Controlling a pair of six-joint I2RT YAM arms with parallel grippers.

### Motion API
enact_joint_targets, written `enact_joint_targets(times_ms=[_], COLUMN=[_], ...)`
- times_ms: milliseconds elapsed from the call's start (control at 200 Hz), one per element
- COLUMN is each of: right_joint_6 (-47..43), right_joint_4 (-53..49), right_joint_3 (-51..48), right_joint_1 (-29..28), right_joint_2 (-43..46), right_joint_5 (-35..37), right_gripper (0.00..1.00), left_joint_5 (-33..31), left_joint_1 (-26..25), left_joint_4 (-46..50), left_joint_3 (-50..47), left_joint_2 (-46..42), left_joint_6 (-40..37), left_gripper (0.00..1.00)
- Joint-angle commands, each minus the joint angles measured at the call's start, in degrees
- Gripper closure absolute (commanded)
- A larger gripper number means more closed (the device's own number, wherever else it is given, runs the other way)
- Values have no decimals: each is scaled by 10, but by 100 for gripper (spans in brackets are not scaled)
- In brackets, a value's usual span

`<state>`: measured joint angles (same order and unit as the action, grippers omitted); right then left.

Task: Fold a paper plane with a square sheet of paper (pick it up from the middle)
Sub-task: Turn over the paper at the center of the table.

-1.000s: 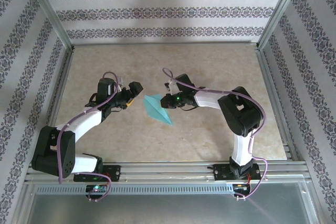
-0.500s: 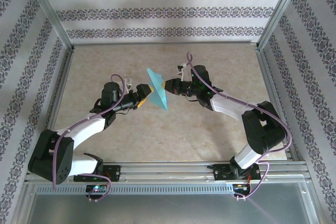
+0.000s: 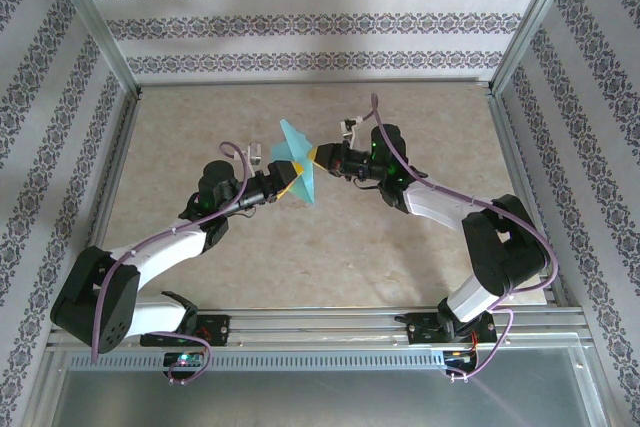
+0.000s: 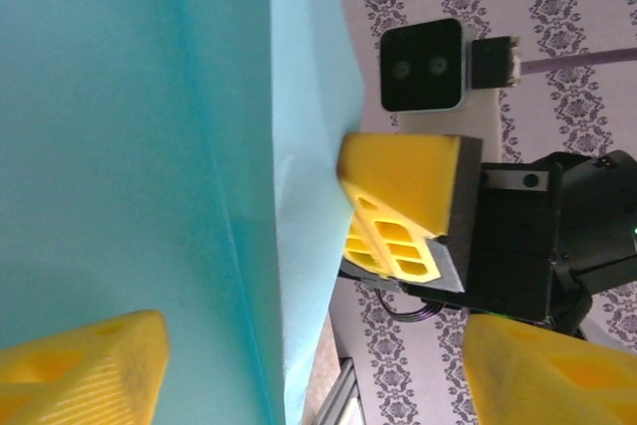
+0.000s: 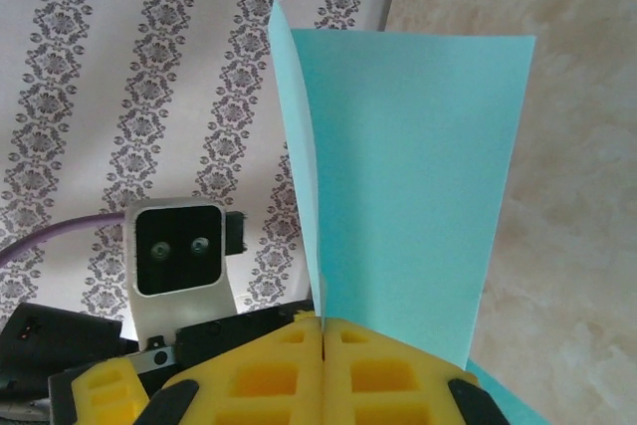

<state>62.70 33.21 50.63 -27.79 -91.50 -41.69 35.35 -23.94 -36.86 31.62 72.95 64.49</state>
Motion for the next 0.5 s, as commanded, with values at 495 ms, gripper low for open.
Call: enact_joint_targets(times_ms=[495], right_joint_6=[53], right_joint_4=[69], right_joint_3=[-9], right_joint_1=[-7], right_joint_2=[-2], right_joint_5=[-43], right_gripper=[100], left_joint_5=[37], left_joint_1=[-6], left_joint_4=[-87], left_joint_3=[42], left_joint_2=[57], left_joint_6=[-9], left_gripper=[47])
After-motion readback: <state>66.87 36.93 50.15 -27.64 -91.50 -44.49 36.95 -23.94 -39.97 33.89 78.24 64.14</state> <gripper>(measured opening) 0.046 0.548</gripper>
